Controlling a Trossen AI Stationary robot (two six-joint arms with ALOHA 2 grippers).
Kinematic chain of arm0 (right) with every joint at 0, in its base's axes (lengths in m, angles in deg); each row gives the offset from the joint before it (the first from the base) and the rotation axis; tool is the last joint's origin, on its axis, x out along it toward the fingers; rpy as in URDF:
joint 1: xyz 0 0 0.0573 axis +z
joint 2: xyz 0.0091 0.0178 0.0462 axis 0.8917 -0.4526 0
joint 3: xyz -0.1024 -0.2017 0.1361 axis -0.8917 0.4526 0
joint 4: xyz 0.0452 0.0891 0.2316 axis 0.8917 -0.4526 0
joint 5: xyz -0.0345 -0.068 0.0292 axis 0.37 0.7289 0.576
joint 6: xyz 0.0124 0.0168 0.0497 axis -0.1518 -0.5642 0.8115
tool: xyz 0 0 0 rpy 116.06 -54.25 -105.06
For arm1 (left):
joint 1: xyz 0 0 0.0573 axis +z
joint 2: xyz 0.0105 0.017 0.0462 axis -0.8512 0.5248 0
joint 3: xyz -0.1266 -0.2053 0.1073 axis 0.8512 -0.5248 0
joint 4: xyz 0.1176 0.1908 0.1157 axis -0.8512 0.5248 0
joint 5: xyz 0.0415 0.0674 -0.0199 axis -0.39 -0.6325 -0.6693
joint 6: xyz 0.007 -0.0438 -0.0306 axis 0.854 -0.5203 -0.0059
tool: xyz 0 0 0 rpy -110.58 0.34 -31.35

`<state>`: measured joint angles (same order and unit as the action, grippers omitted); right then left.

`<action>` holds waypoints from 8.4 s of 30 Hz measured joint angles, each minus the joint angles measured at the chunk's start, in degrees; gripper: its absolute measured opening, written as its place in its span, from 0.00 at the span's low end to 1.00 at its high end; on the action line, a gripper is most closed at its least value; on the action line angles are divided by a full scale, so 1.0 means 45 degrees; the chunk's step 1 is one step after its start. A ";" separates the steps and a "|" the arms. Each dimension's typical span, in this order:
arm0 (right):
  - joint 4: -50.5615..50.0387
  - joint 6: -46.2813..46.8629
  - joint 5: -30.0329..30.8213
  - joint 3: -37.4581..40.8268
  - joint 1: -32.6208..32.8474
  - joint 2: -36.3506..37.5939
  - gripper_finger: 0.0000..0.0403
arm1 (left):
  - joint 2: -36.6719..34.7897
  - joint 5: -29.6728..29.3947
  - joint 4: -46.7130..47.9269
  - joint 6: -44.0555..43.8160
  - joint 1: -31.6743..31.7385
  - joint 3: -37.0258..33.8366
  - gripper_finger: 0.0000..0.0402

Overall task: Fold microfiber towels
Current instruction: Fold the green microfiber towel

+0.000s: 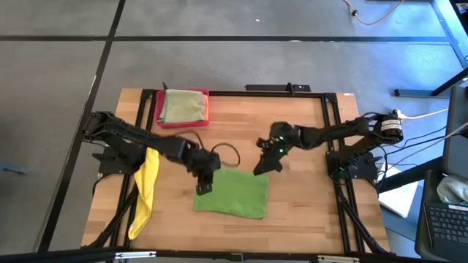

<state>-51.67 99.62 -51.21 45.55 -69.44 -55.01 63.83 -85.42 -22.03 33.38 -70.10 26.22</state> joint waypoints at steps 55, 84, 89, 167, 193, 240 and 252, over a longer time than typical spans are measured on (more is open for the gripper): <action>-1.0720 -0.6958 0.3608 -0.4985 -0.2234 -0.0013 0.38 | 0.4271 0.7232 0.2647 1.0860 0.6177 -0.0005 0.31; -1.0730 -0.6797 0.3623 -0.4985 -0.2224 -0.0013 0.38 | 0.4582 0.6290 0.2351 0.9278 0.5377 -0.0005 0.31; -1.0730 -0.6801 0.3623 -0.4985 -0.2224 -0.0013 0.38 | 0.4582 0.5705 0.2351 0.8819 0.4979 -0.0005 0.31; -1.1162 -0.5176 0.4621 -0.2118 -0.2234 -0.0018 0.38 | 0.4572 -0.1414 0.6486 0.8979 0.7222 0.5062 0.00; -0.8789 -0.8730 0.2680 -0.2062 -0.2471 -0.0018 0.38 | 0.6604 -0.1539 0.5478 0.5522 0.5753 0.8072 0.00; -0.7998 -0.9668 0.6600 -0.4077 -0.3034 0.1275 0.46 | 0.6549 0.2053 0.4793 0.6851 0.7499 0.9646 0.00; -0.4934 -0.5133 0.6429 0.1482 -0.3489 0.3580 0.46 | 0.6618 0.2903 0.2780 0.5979 0.7571 0.9646 0.00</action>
<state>-73.87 76.52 -22.28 52.22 -85.14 -38.90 93.61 -72.36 -9.52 60.28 -36.03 69.62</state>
